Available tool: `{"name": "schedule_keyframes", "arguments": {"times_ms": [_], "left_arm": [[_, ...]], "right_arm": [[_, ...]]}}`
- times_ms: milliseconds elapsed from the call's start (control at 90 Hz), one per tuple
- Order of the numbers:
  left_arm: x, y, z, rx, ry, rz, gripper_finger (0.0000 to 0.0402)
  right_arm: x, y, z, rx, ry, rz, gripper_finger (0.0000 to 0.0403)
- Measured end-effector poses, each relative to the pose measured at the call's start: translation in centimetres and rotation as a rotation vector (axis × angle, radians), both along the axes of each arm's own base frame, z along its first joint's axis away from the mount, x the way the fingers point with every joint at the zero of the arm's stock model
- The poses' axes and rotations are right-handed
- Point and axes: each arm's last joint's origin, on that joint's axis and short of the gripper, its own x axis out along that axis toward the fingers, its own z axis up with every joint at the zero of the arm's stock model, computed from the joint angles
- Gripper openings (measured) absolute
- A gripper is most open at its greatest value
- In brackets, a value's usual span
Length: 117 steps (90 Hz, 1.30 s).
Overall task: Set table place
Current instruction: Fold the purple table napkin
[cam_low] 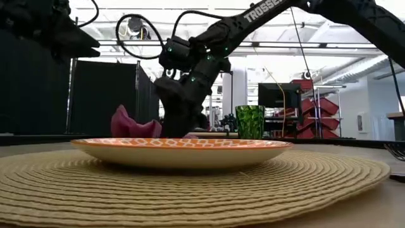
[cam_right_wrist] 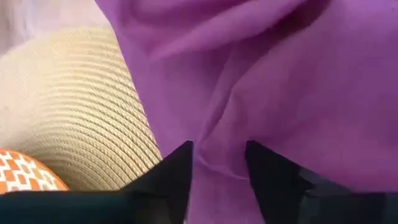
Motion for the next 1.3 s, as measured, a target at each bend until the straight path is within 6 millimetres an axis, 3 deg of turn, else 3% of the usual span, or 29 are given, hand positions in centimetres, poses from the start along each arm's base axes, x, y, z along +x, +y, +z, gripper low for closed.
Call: {"name": "schedule_keyframes", "arguments": {"times_ms": [211,711,856,1089,1300], "left_arm": [[0.0,0.0,0.0,0.0,0.0,0.0,0.0169],[0.0,0.0,0.1,0.013,0.0,-0.019,0.0169],[0.0,0.0,0.1,0.013,0.0,-0.019,0.0169],[0.0,0.0,0.1,0.02,0.001,-0.021,0.0169],[0.0,0.0,0.1,0.02,0.001,-0.021,0.0169]], "right_arm": [[0.1,0.1,0.0,0.004,-0.006,0.008,0.0016],[0.0,1.1,-0.6,-0.165,0.04,-0.056,0.0001],[-0.7,1.1,0.4,-0.174,0.086,-0.055,0.0],[-1.7,1.2,4.3,-0.191,0.04,-0.055,0.0],[-2.7,1.6,4.3,-0.171,0.144,-0.035,0.0]]}}
